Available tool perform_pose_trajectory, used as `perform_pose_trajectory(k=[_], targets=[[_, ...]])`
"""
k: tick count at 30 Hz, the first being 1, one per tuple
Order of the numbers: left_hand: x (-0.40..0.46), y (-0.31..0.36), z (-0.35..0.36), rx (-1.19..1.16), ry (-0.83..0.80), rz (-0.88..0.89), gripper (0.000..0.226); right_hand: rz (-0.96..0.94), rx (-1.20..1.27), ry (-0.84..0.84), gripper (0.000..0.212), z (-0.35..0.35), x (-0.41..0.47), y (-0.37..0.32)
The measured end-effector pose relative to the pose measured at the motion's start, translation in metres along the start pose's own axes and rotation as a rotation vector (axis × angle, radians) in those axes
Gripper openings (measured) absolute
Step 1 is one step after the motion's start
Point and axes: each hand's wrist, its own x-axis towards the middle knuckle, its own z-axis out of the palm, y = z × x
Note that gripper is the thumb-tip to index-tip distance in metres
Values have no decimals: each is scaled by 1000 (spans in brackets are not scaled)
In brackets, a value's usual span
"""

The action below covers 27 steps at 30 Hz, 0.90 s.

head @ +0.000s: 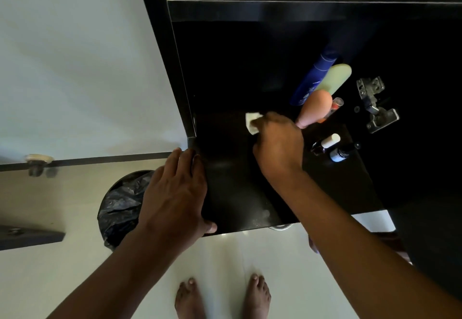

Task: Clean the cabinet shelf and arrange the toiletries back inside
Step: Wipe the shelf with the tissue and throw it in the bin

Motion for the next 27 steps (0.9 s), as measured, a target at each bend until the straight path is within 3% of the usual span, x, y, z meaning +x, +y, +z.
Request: perform_pose_trajectory(k=[4, 7, 10, 12, 17, 20, 23, 27], targets=[[2, -3, 1, -19, -14, -6, 139, -143, 99, 41, 34, 14, -13, -14], [3, -8, 3, -58, -34, -14, 144, -323, 290, 42, 40, 19, -68, -11], [3, -11, 4, -51, -82, -17, 152, -458, 304, -28, 48, 8, -131, 5], [2, -12, 5, -29, -99, -15, 154, -426, 256, -23, 52, -2, -155, 26], [1, -7, 1, 4, -106, -10, 149, -69, 109, 87, 46, -12, -153, 81], [0, 5, 1, 19, -21, 25, 147, 38, 75, 110, 45, -10, -138, 76], [4, 20, 5, -15, 20, 73, 143, 15, 171, 91, 45, -4, -126, 46], [11, 41, 7, -26, -6, 128, 144, -172, 269, 3, 48, 1, -148, 25]])
